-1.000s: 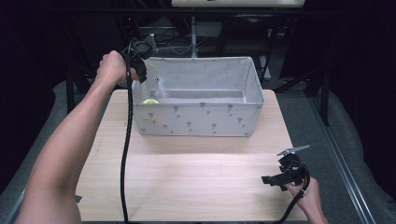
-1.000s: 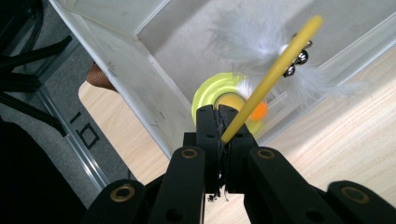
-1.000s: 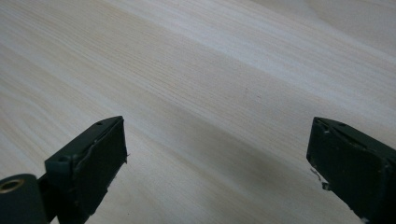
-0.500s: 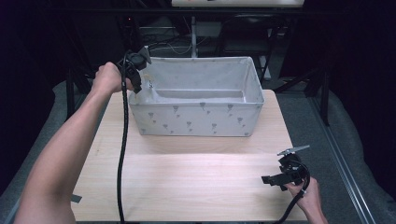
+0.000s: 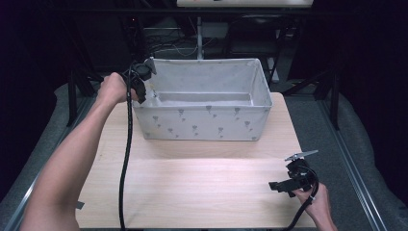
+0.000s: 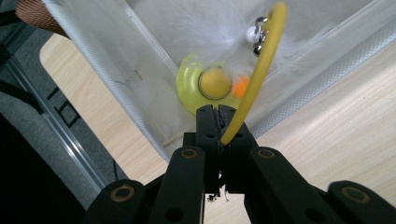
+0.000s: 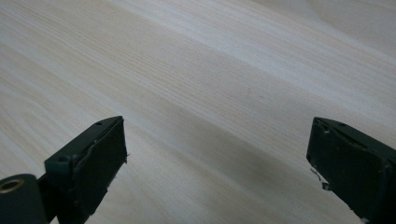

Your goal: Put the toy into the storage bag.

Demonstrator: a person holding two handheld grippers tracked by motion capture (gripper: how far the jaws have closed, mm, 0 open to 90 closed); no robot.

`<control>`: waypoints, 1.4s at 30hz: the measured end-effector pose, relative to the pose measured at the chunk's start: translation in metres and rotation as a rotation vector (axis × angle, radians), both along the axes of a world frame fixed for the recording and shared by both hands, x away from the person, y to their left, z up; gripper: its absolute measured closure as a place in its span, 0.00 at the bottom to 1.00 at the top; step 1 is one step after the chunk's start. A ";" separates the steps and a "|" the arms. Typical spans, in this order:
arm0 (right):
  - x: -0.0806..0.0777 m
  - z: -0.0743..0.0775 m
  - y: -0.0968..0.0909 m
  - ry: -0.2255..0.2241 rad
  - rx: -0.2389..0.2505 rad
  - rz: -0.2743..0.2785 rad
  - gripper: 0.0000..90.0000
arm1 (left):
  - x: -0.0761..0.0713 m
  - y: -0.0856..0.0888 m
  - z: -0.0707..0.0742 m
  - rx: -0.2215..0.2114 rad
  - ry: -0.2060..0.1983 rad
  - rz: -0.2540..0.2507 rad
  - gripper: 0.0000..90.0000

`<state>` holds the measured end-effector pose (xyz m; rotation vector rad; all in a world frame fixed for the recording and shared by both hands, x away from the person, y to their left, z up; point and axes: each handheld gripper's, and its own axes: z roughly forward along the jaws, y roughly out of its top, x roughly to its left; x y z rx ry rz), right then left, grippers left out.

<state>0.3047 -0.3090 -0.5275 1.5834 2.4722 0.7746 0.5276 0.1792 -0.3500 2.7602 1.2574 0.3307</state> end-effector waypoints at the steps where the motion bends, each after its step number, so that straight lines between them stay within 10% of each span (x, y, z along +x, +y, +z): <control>1: 0.000 0.000 0.000 -0.002 0.002 -0.002 0.05 | 0.000 0.000 -0.002 0.003 0.002 0.001 0.98; 18: 0.000 -0.001 0.000 0.004 0.000 0.001 0.05 | -0.010 0.017 0.011 -0.073 -0.029 0.015 0.87; 26: 0.000 -0.001 0.001 0.008 -0.006 0.008 0.05 | -0.032 0.030 0.022 -0.118 -0.067 0.018 0.43; 42: -0.001 0.000 0.002 0.004 -0.008 0.008 0.05 | -0.100 0.068 0.000 -0.207 -0.096 0.026 0.11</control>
